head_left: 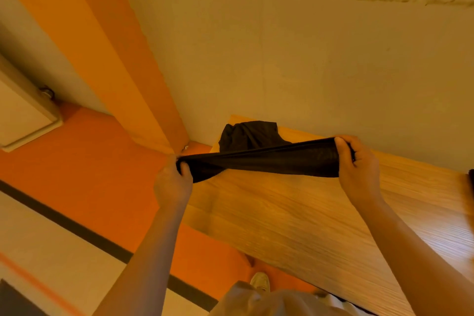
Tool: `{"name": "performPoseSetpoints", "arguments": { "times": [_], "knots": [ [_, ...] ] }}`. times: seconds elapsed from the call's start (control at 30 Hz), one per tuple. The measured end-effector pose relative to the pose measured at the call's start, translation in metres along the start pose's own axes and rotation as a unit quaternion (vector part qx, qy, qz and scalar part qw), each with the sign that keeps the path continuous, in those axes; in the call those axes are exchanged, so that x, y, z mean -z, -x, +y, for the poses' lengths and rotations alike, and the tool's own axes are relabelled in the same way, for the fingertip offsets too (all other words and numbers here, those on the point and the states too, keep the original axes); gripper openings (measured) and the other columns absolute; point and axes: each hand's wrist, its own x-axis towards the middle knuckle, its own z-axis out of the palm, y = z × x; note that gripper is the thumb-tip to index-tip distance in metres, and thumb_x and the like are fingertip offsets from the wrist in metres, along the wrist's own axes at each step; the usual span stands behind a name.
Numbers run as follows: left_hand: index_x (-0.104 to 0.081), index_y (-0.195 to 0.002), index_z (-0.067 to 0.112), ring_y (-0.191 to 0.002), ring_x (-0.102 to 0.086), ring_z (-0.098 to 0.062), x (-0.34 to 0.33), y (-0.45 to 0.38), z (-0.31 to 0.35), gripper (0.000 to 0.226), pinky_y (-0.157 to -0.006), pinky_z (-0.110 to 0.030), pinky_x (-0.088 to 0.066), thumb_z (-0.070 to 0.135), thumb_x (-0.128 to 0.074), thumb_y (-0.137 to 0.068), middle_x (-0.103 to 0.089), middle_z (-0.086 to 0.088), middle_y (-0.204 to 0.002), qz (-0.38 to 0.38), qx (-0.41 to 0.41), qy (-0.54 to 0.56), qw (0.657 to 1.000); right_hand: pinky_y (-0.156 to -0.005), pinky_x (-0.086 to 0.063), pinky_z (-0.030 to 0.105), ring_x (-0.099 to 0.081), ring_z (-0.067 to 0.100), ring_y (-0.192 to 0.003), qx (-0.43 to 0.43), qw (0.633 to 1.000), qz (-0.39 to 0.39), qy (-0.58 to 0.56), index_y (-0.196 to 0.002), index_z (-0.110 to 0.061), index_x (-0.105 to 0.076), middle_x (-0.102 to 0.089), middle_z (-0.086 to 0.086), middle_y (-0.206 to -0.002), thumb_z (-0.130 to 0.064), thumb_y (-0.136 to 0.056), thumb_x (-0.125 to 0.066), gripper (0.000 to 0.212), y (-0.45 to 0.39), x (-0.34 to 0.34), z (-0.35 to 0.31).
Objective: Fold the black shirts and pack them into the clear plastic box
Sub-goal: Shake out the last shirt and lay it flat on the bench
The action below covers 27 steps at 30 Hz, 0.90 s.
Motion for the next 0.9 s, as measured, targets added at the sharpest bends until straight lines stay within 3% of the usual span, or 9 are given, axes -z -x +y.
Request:
{"name": "performPoseSetpoints", "arguments": {
  "times": [0.13, 0.27, 0.43, 0.57, 0.67, 0.7, 0.77, 0.83, 0.9],
  "knots": [
    [-0.061, -0.120, 0.009, -0.056, -0.052, -0.019, 0.015, -0.018, 0.001, 0.025, -0.044, -0.027, -0.032, 0.018, -0.046, -0.101, -0.068, -0.013, -0.087, -0.021, -0.007, -0.001, 1.000, -0.067, -0.040, 0.002, -0.053, -0.017, -0.080, -0.005, 1.000, 0.029, -0.010, -0.104, -0.022, -0.061, -0.058, -0.021, -0.091, -0.023, -0.101, -0.047, 0.015, -0.024, 0.015, -0.004],
    [-0.063, -0.121, 0.013, -0.051, -0.049, -0.011, 0.033, -0.023, 0.009, 0.025, -0.042, -0.017, -0.032, 0.019, -0.051, -0.100, -0.066, -0.007, -0.074, -0.101, -0.046, 0.077, 0.991, -0.071, -0.041, 0.001, -0.057, -0.016, -0.083, -0.017, 0.997, -0.063, 0.034, -0.100, -0.020, -0.067, -0.064, -0.019, -0.092, -0.019, -0.097, -0.055, 0.013, -0.038, 0.026, 0.002],
    [-0.070, -0.098, 0.019, -0.052, -0.047, -0.002, 0.049, -0.022, 0.040, 0.010, -0.048, -0.014, -0.034, 0.018, -0.062, -0.093, -0.058, 0.009, -0.071, -0.123, -0.031, 0.196, 0.972, -0.075, -0.050, 0.009, -0.064, -0.008, -0.082, -0.063, 0.988, -0.143, -0.002, -0.093, -0.025, -0.071, -0.070, -0.011, -0.091, -0.014, -0.085, -0.070, 0.014, -0.034, 0.017, -0.005],
    [-0.072, -0.087, 0.018, -0.087, -0.055, 0.002, 0.041, -0.020, 0.074, 0.002, -0.072, -0.014, -0.041, 0.018, -0.071, -0.086, -0.058, 0.014, -0.100, -0.177, -0.098, 0.211, 0.956, -0.088, -0.051, 0.016, -0.065, -0.003, -0.094, -0.054, 0.968, -0.241, -0.047, -0.096, -0.027, -0.069, -0.070, -0.011, -0.100, -0.006, -0.086, -0.066, 0.023, -0.022, -0.009, -0.030],
    [-0.073, -0.083, 0.025, -0.115, -0.052, 0.002, 0.030, -0.010, 0.099, 0.007, -0.094, -0.015, -0.037, 0.018, -0.073, -0.084, -0.058, 0.018, -0.120, -0.301, -0.184, 0.226, 0.908, -0.082, -0.047, 0.008, -0.062, -0.008, -0.099, -0.024, 0.941, -0.332, -0.053, -0.105, -0.025, -0.067, -0.067, -0.012, -0.108, -0.001, -0.091, -0.059, 0.029, -0.014, -0.030, -0.053],
    [-0.072, -0.081, 0.028, -0.115, -0.052, 0.004, 0.029, -0.004, 0.108, 0.011, -0.095, -0.012, -0.036, 0.018, -0.072, -0.084, -0.060, 0.021, -0.118, -0.342, -0.199, 0.221, 0.892, -0.081, -0.047, 0.008, -0.062, -0.009, -0.099, -0.011, 0.937, -0.345, -0.057, -0.107, -0.024, -0.066, -0.066, -0.013, -0.108, 0.000, -0.091, -0.058, 0.030, -0.012, -0.037, -0.059],
    [-0.070, -0.080, 0.029, -0.095, -0.059, 0.009, 0.028, 0.008, 0.124, 0.012, -0.082, -0.008, -0.041, 0.019, -0.070, -0.086, -0.067, 0.021, -0.097, -0.382, -0.197, 0.231, 0.873, -0.082, -0.050, 0.013, -0.064, -0.006, -0.097, 0.003, 0.943, -0.328, -0.064, -0.105, -0.027, -0.065, -0.067, -0.013, -0.105, -0.002, -0.092, -0.058, 0.029, -0.012, -0.046, -0.067],
    [-0.071, -0.082, 0.022, -0.076, -0.061, 0.008, 0.026, 0.013, 0.131, 0.007, -0.070, -0.009, -0.044, 0.018, -0.069, -0.087, -0.068, 0.017, -0.079, -0.354, -0.181, 0.264, 0.879, -0.081, -0.053, 0.019, -0.067, 0.000, -0.089, 0.005, 0.958, -0.278, -0.069, -0.097, -0.028, -0.066, -0.071, -0.011, -0.096, -0.006, -0.090, -0.063, 0.023, -0.015, -0.048, -0.068],
    [-0.072, -0.084, 0.017, -0.075, -0.062, 0.005, 0.027, 0.013, 0.131, 0.005, -0.068, -0.012, -0.045, 0.019, -0.069, -0.088, -0.068, 0.015, -0.076, -0.323, -0.168, 0.289, 0.885, -0.067, -0.053, 0.018, -0.065, 0.003, -0.068, 0.006, 0.966, -0.246, -0.075, -0.090, -0.023, -0.068, -0.071, -0.010, -0.076, -0.012, -0.087, -0.068, 0.011, -0.017, -0.044, -0.068]
  ]
}}
